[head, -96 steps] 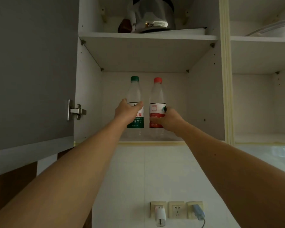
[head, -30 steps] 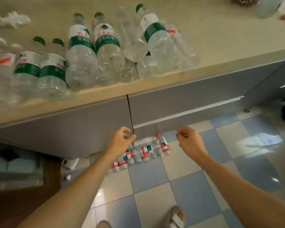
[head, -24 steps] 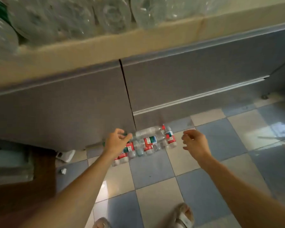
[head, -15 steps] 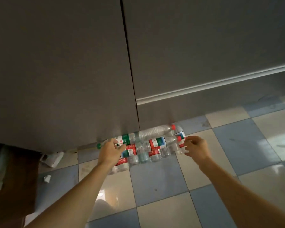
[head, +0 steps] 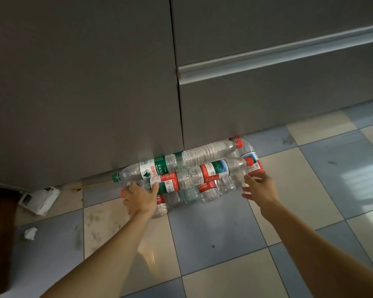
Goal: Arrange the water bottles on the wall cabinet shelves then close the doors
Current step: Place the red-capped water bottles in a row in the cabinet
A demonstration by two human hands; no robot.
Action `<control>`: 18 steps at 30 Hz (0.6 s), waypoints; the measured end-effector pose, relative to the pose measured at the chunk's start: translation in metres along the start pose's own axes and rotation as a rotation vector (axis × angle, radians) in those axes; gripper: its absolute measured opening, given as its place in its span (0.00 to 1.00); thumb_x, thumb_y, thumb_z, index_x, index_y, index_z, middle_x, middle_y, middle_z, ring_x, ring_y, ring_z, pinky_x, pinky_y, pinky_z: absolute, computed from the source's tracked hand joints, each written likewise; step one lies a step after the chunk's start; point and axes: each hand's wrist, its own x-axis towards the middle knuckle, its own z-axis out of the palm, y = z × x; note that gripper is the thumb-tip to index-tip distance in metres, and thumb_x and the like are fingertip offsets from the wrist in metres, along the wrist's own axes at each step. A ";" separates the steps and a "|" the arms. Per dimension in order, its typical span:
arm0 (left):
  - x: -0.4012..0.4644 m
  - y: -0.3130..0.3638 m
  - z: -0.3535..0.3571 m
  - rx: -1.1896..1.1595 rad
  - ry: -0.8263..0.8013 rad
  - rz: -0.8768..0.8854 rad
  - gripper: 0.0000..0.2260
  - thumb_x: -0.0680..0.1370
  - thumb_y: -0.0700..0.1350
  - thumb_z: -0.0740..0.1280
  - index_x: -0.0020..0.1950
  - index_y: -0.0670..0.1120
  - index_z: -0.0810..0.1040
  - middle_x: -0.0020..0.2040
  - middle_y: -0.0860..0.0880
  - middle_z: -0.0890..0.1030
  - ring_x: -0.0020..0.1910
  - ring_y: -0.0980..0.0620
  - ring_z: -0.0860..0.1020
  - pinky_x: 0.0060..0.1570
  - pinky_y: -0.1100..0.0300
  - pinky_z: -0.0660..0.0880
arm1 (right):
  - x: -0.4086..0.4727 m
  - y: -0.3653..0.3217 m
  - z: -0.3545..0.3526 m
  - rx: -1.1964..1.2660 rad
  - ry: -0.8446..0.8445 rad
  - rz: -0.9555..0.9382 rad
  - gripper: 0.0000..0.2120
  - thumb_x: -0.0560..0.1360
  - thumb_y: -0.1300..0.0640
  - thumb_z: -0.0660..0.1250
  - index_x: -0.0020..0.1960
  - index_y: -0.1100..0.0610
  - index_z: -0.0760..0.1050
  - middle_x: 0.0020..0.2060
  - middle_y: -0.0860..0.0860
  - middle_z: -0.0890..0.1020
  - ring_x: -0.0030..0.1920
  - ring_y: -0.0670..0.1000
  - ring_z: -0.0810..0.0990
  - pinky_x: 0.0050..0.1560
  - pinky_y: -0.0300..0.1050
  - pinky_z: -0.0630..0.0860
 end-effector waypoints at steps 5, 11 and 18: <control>0.008 -0.007 0.010 -0.103 0.029 0.013 0.37 0.80 0.60 0.65 0.81 0.43 0.55 0.80 0.38 0.54 0.72 0.31 0.66 0.67 0.37 0.71 | 0.015 0.002 0.006 -0.075 -0.012 -0.043 0.12 0.82 0.57 0.66 0.63 0.61 0.77 0.50 0.56 0.83 0.47 0.57 0.84 0.42 0.49 0.82; 0.021 -0.012 0.014 -0.467 0.068 -0.043 0.39 0.78 0.55 0.70 0.82 0.51 0.51 0.80 0.43 0.52 0.67 0.37 0.74 0.58 0.46 0.78 | 0.045 -0.002 0.019 0.083 0.014 -0.009 0.12 0.80 0.57 0.69 0.60 0.52 0.70 0.50 0.56 0.81 0.45 0.58 0.85 0.41 0.52 0.83; 0.031 -0.025 0.017 -0.560 0.073 -0.091 0.44 0.70 0.56 0.79 0.79 0.50 0.58 0.75 0.41 0.61 0.62 0.44 0.75 0.45 0.59 0.75 | 0.082 0.000 0.032 0.184 0.079 0.124 0.17 0.75 0.51 0.75 0.59 0.57 0.76 0.45 0.55 0.80 0.38 0.51 0.77 0.32 0.44 0.75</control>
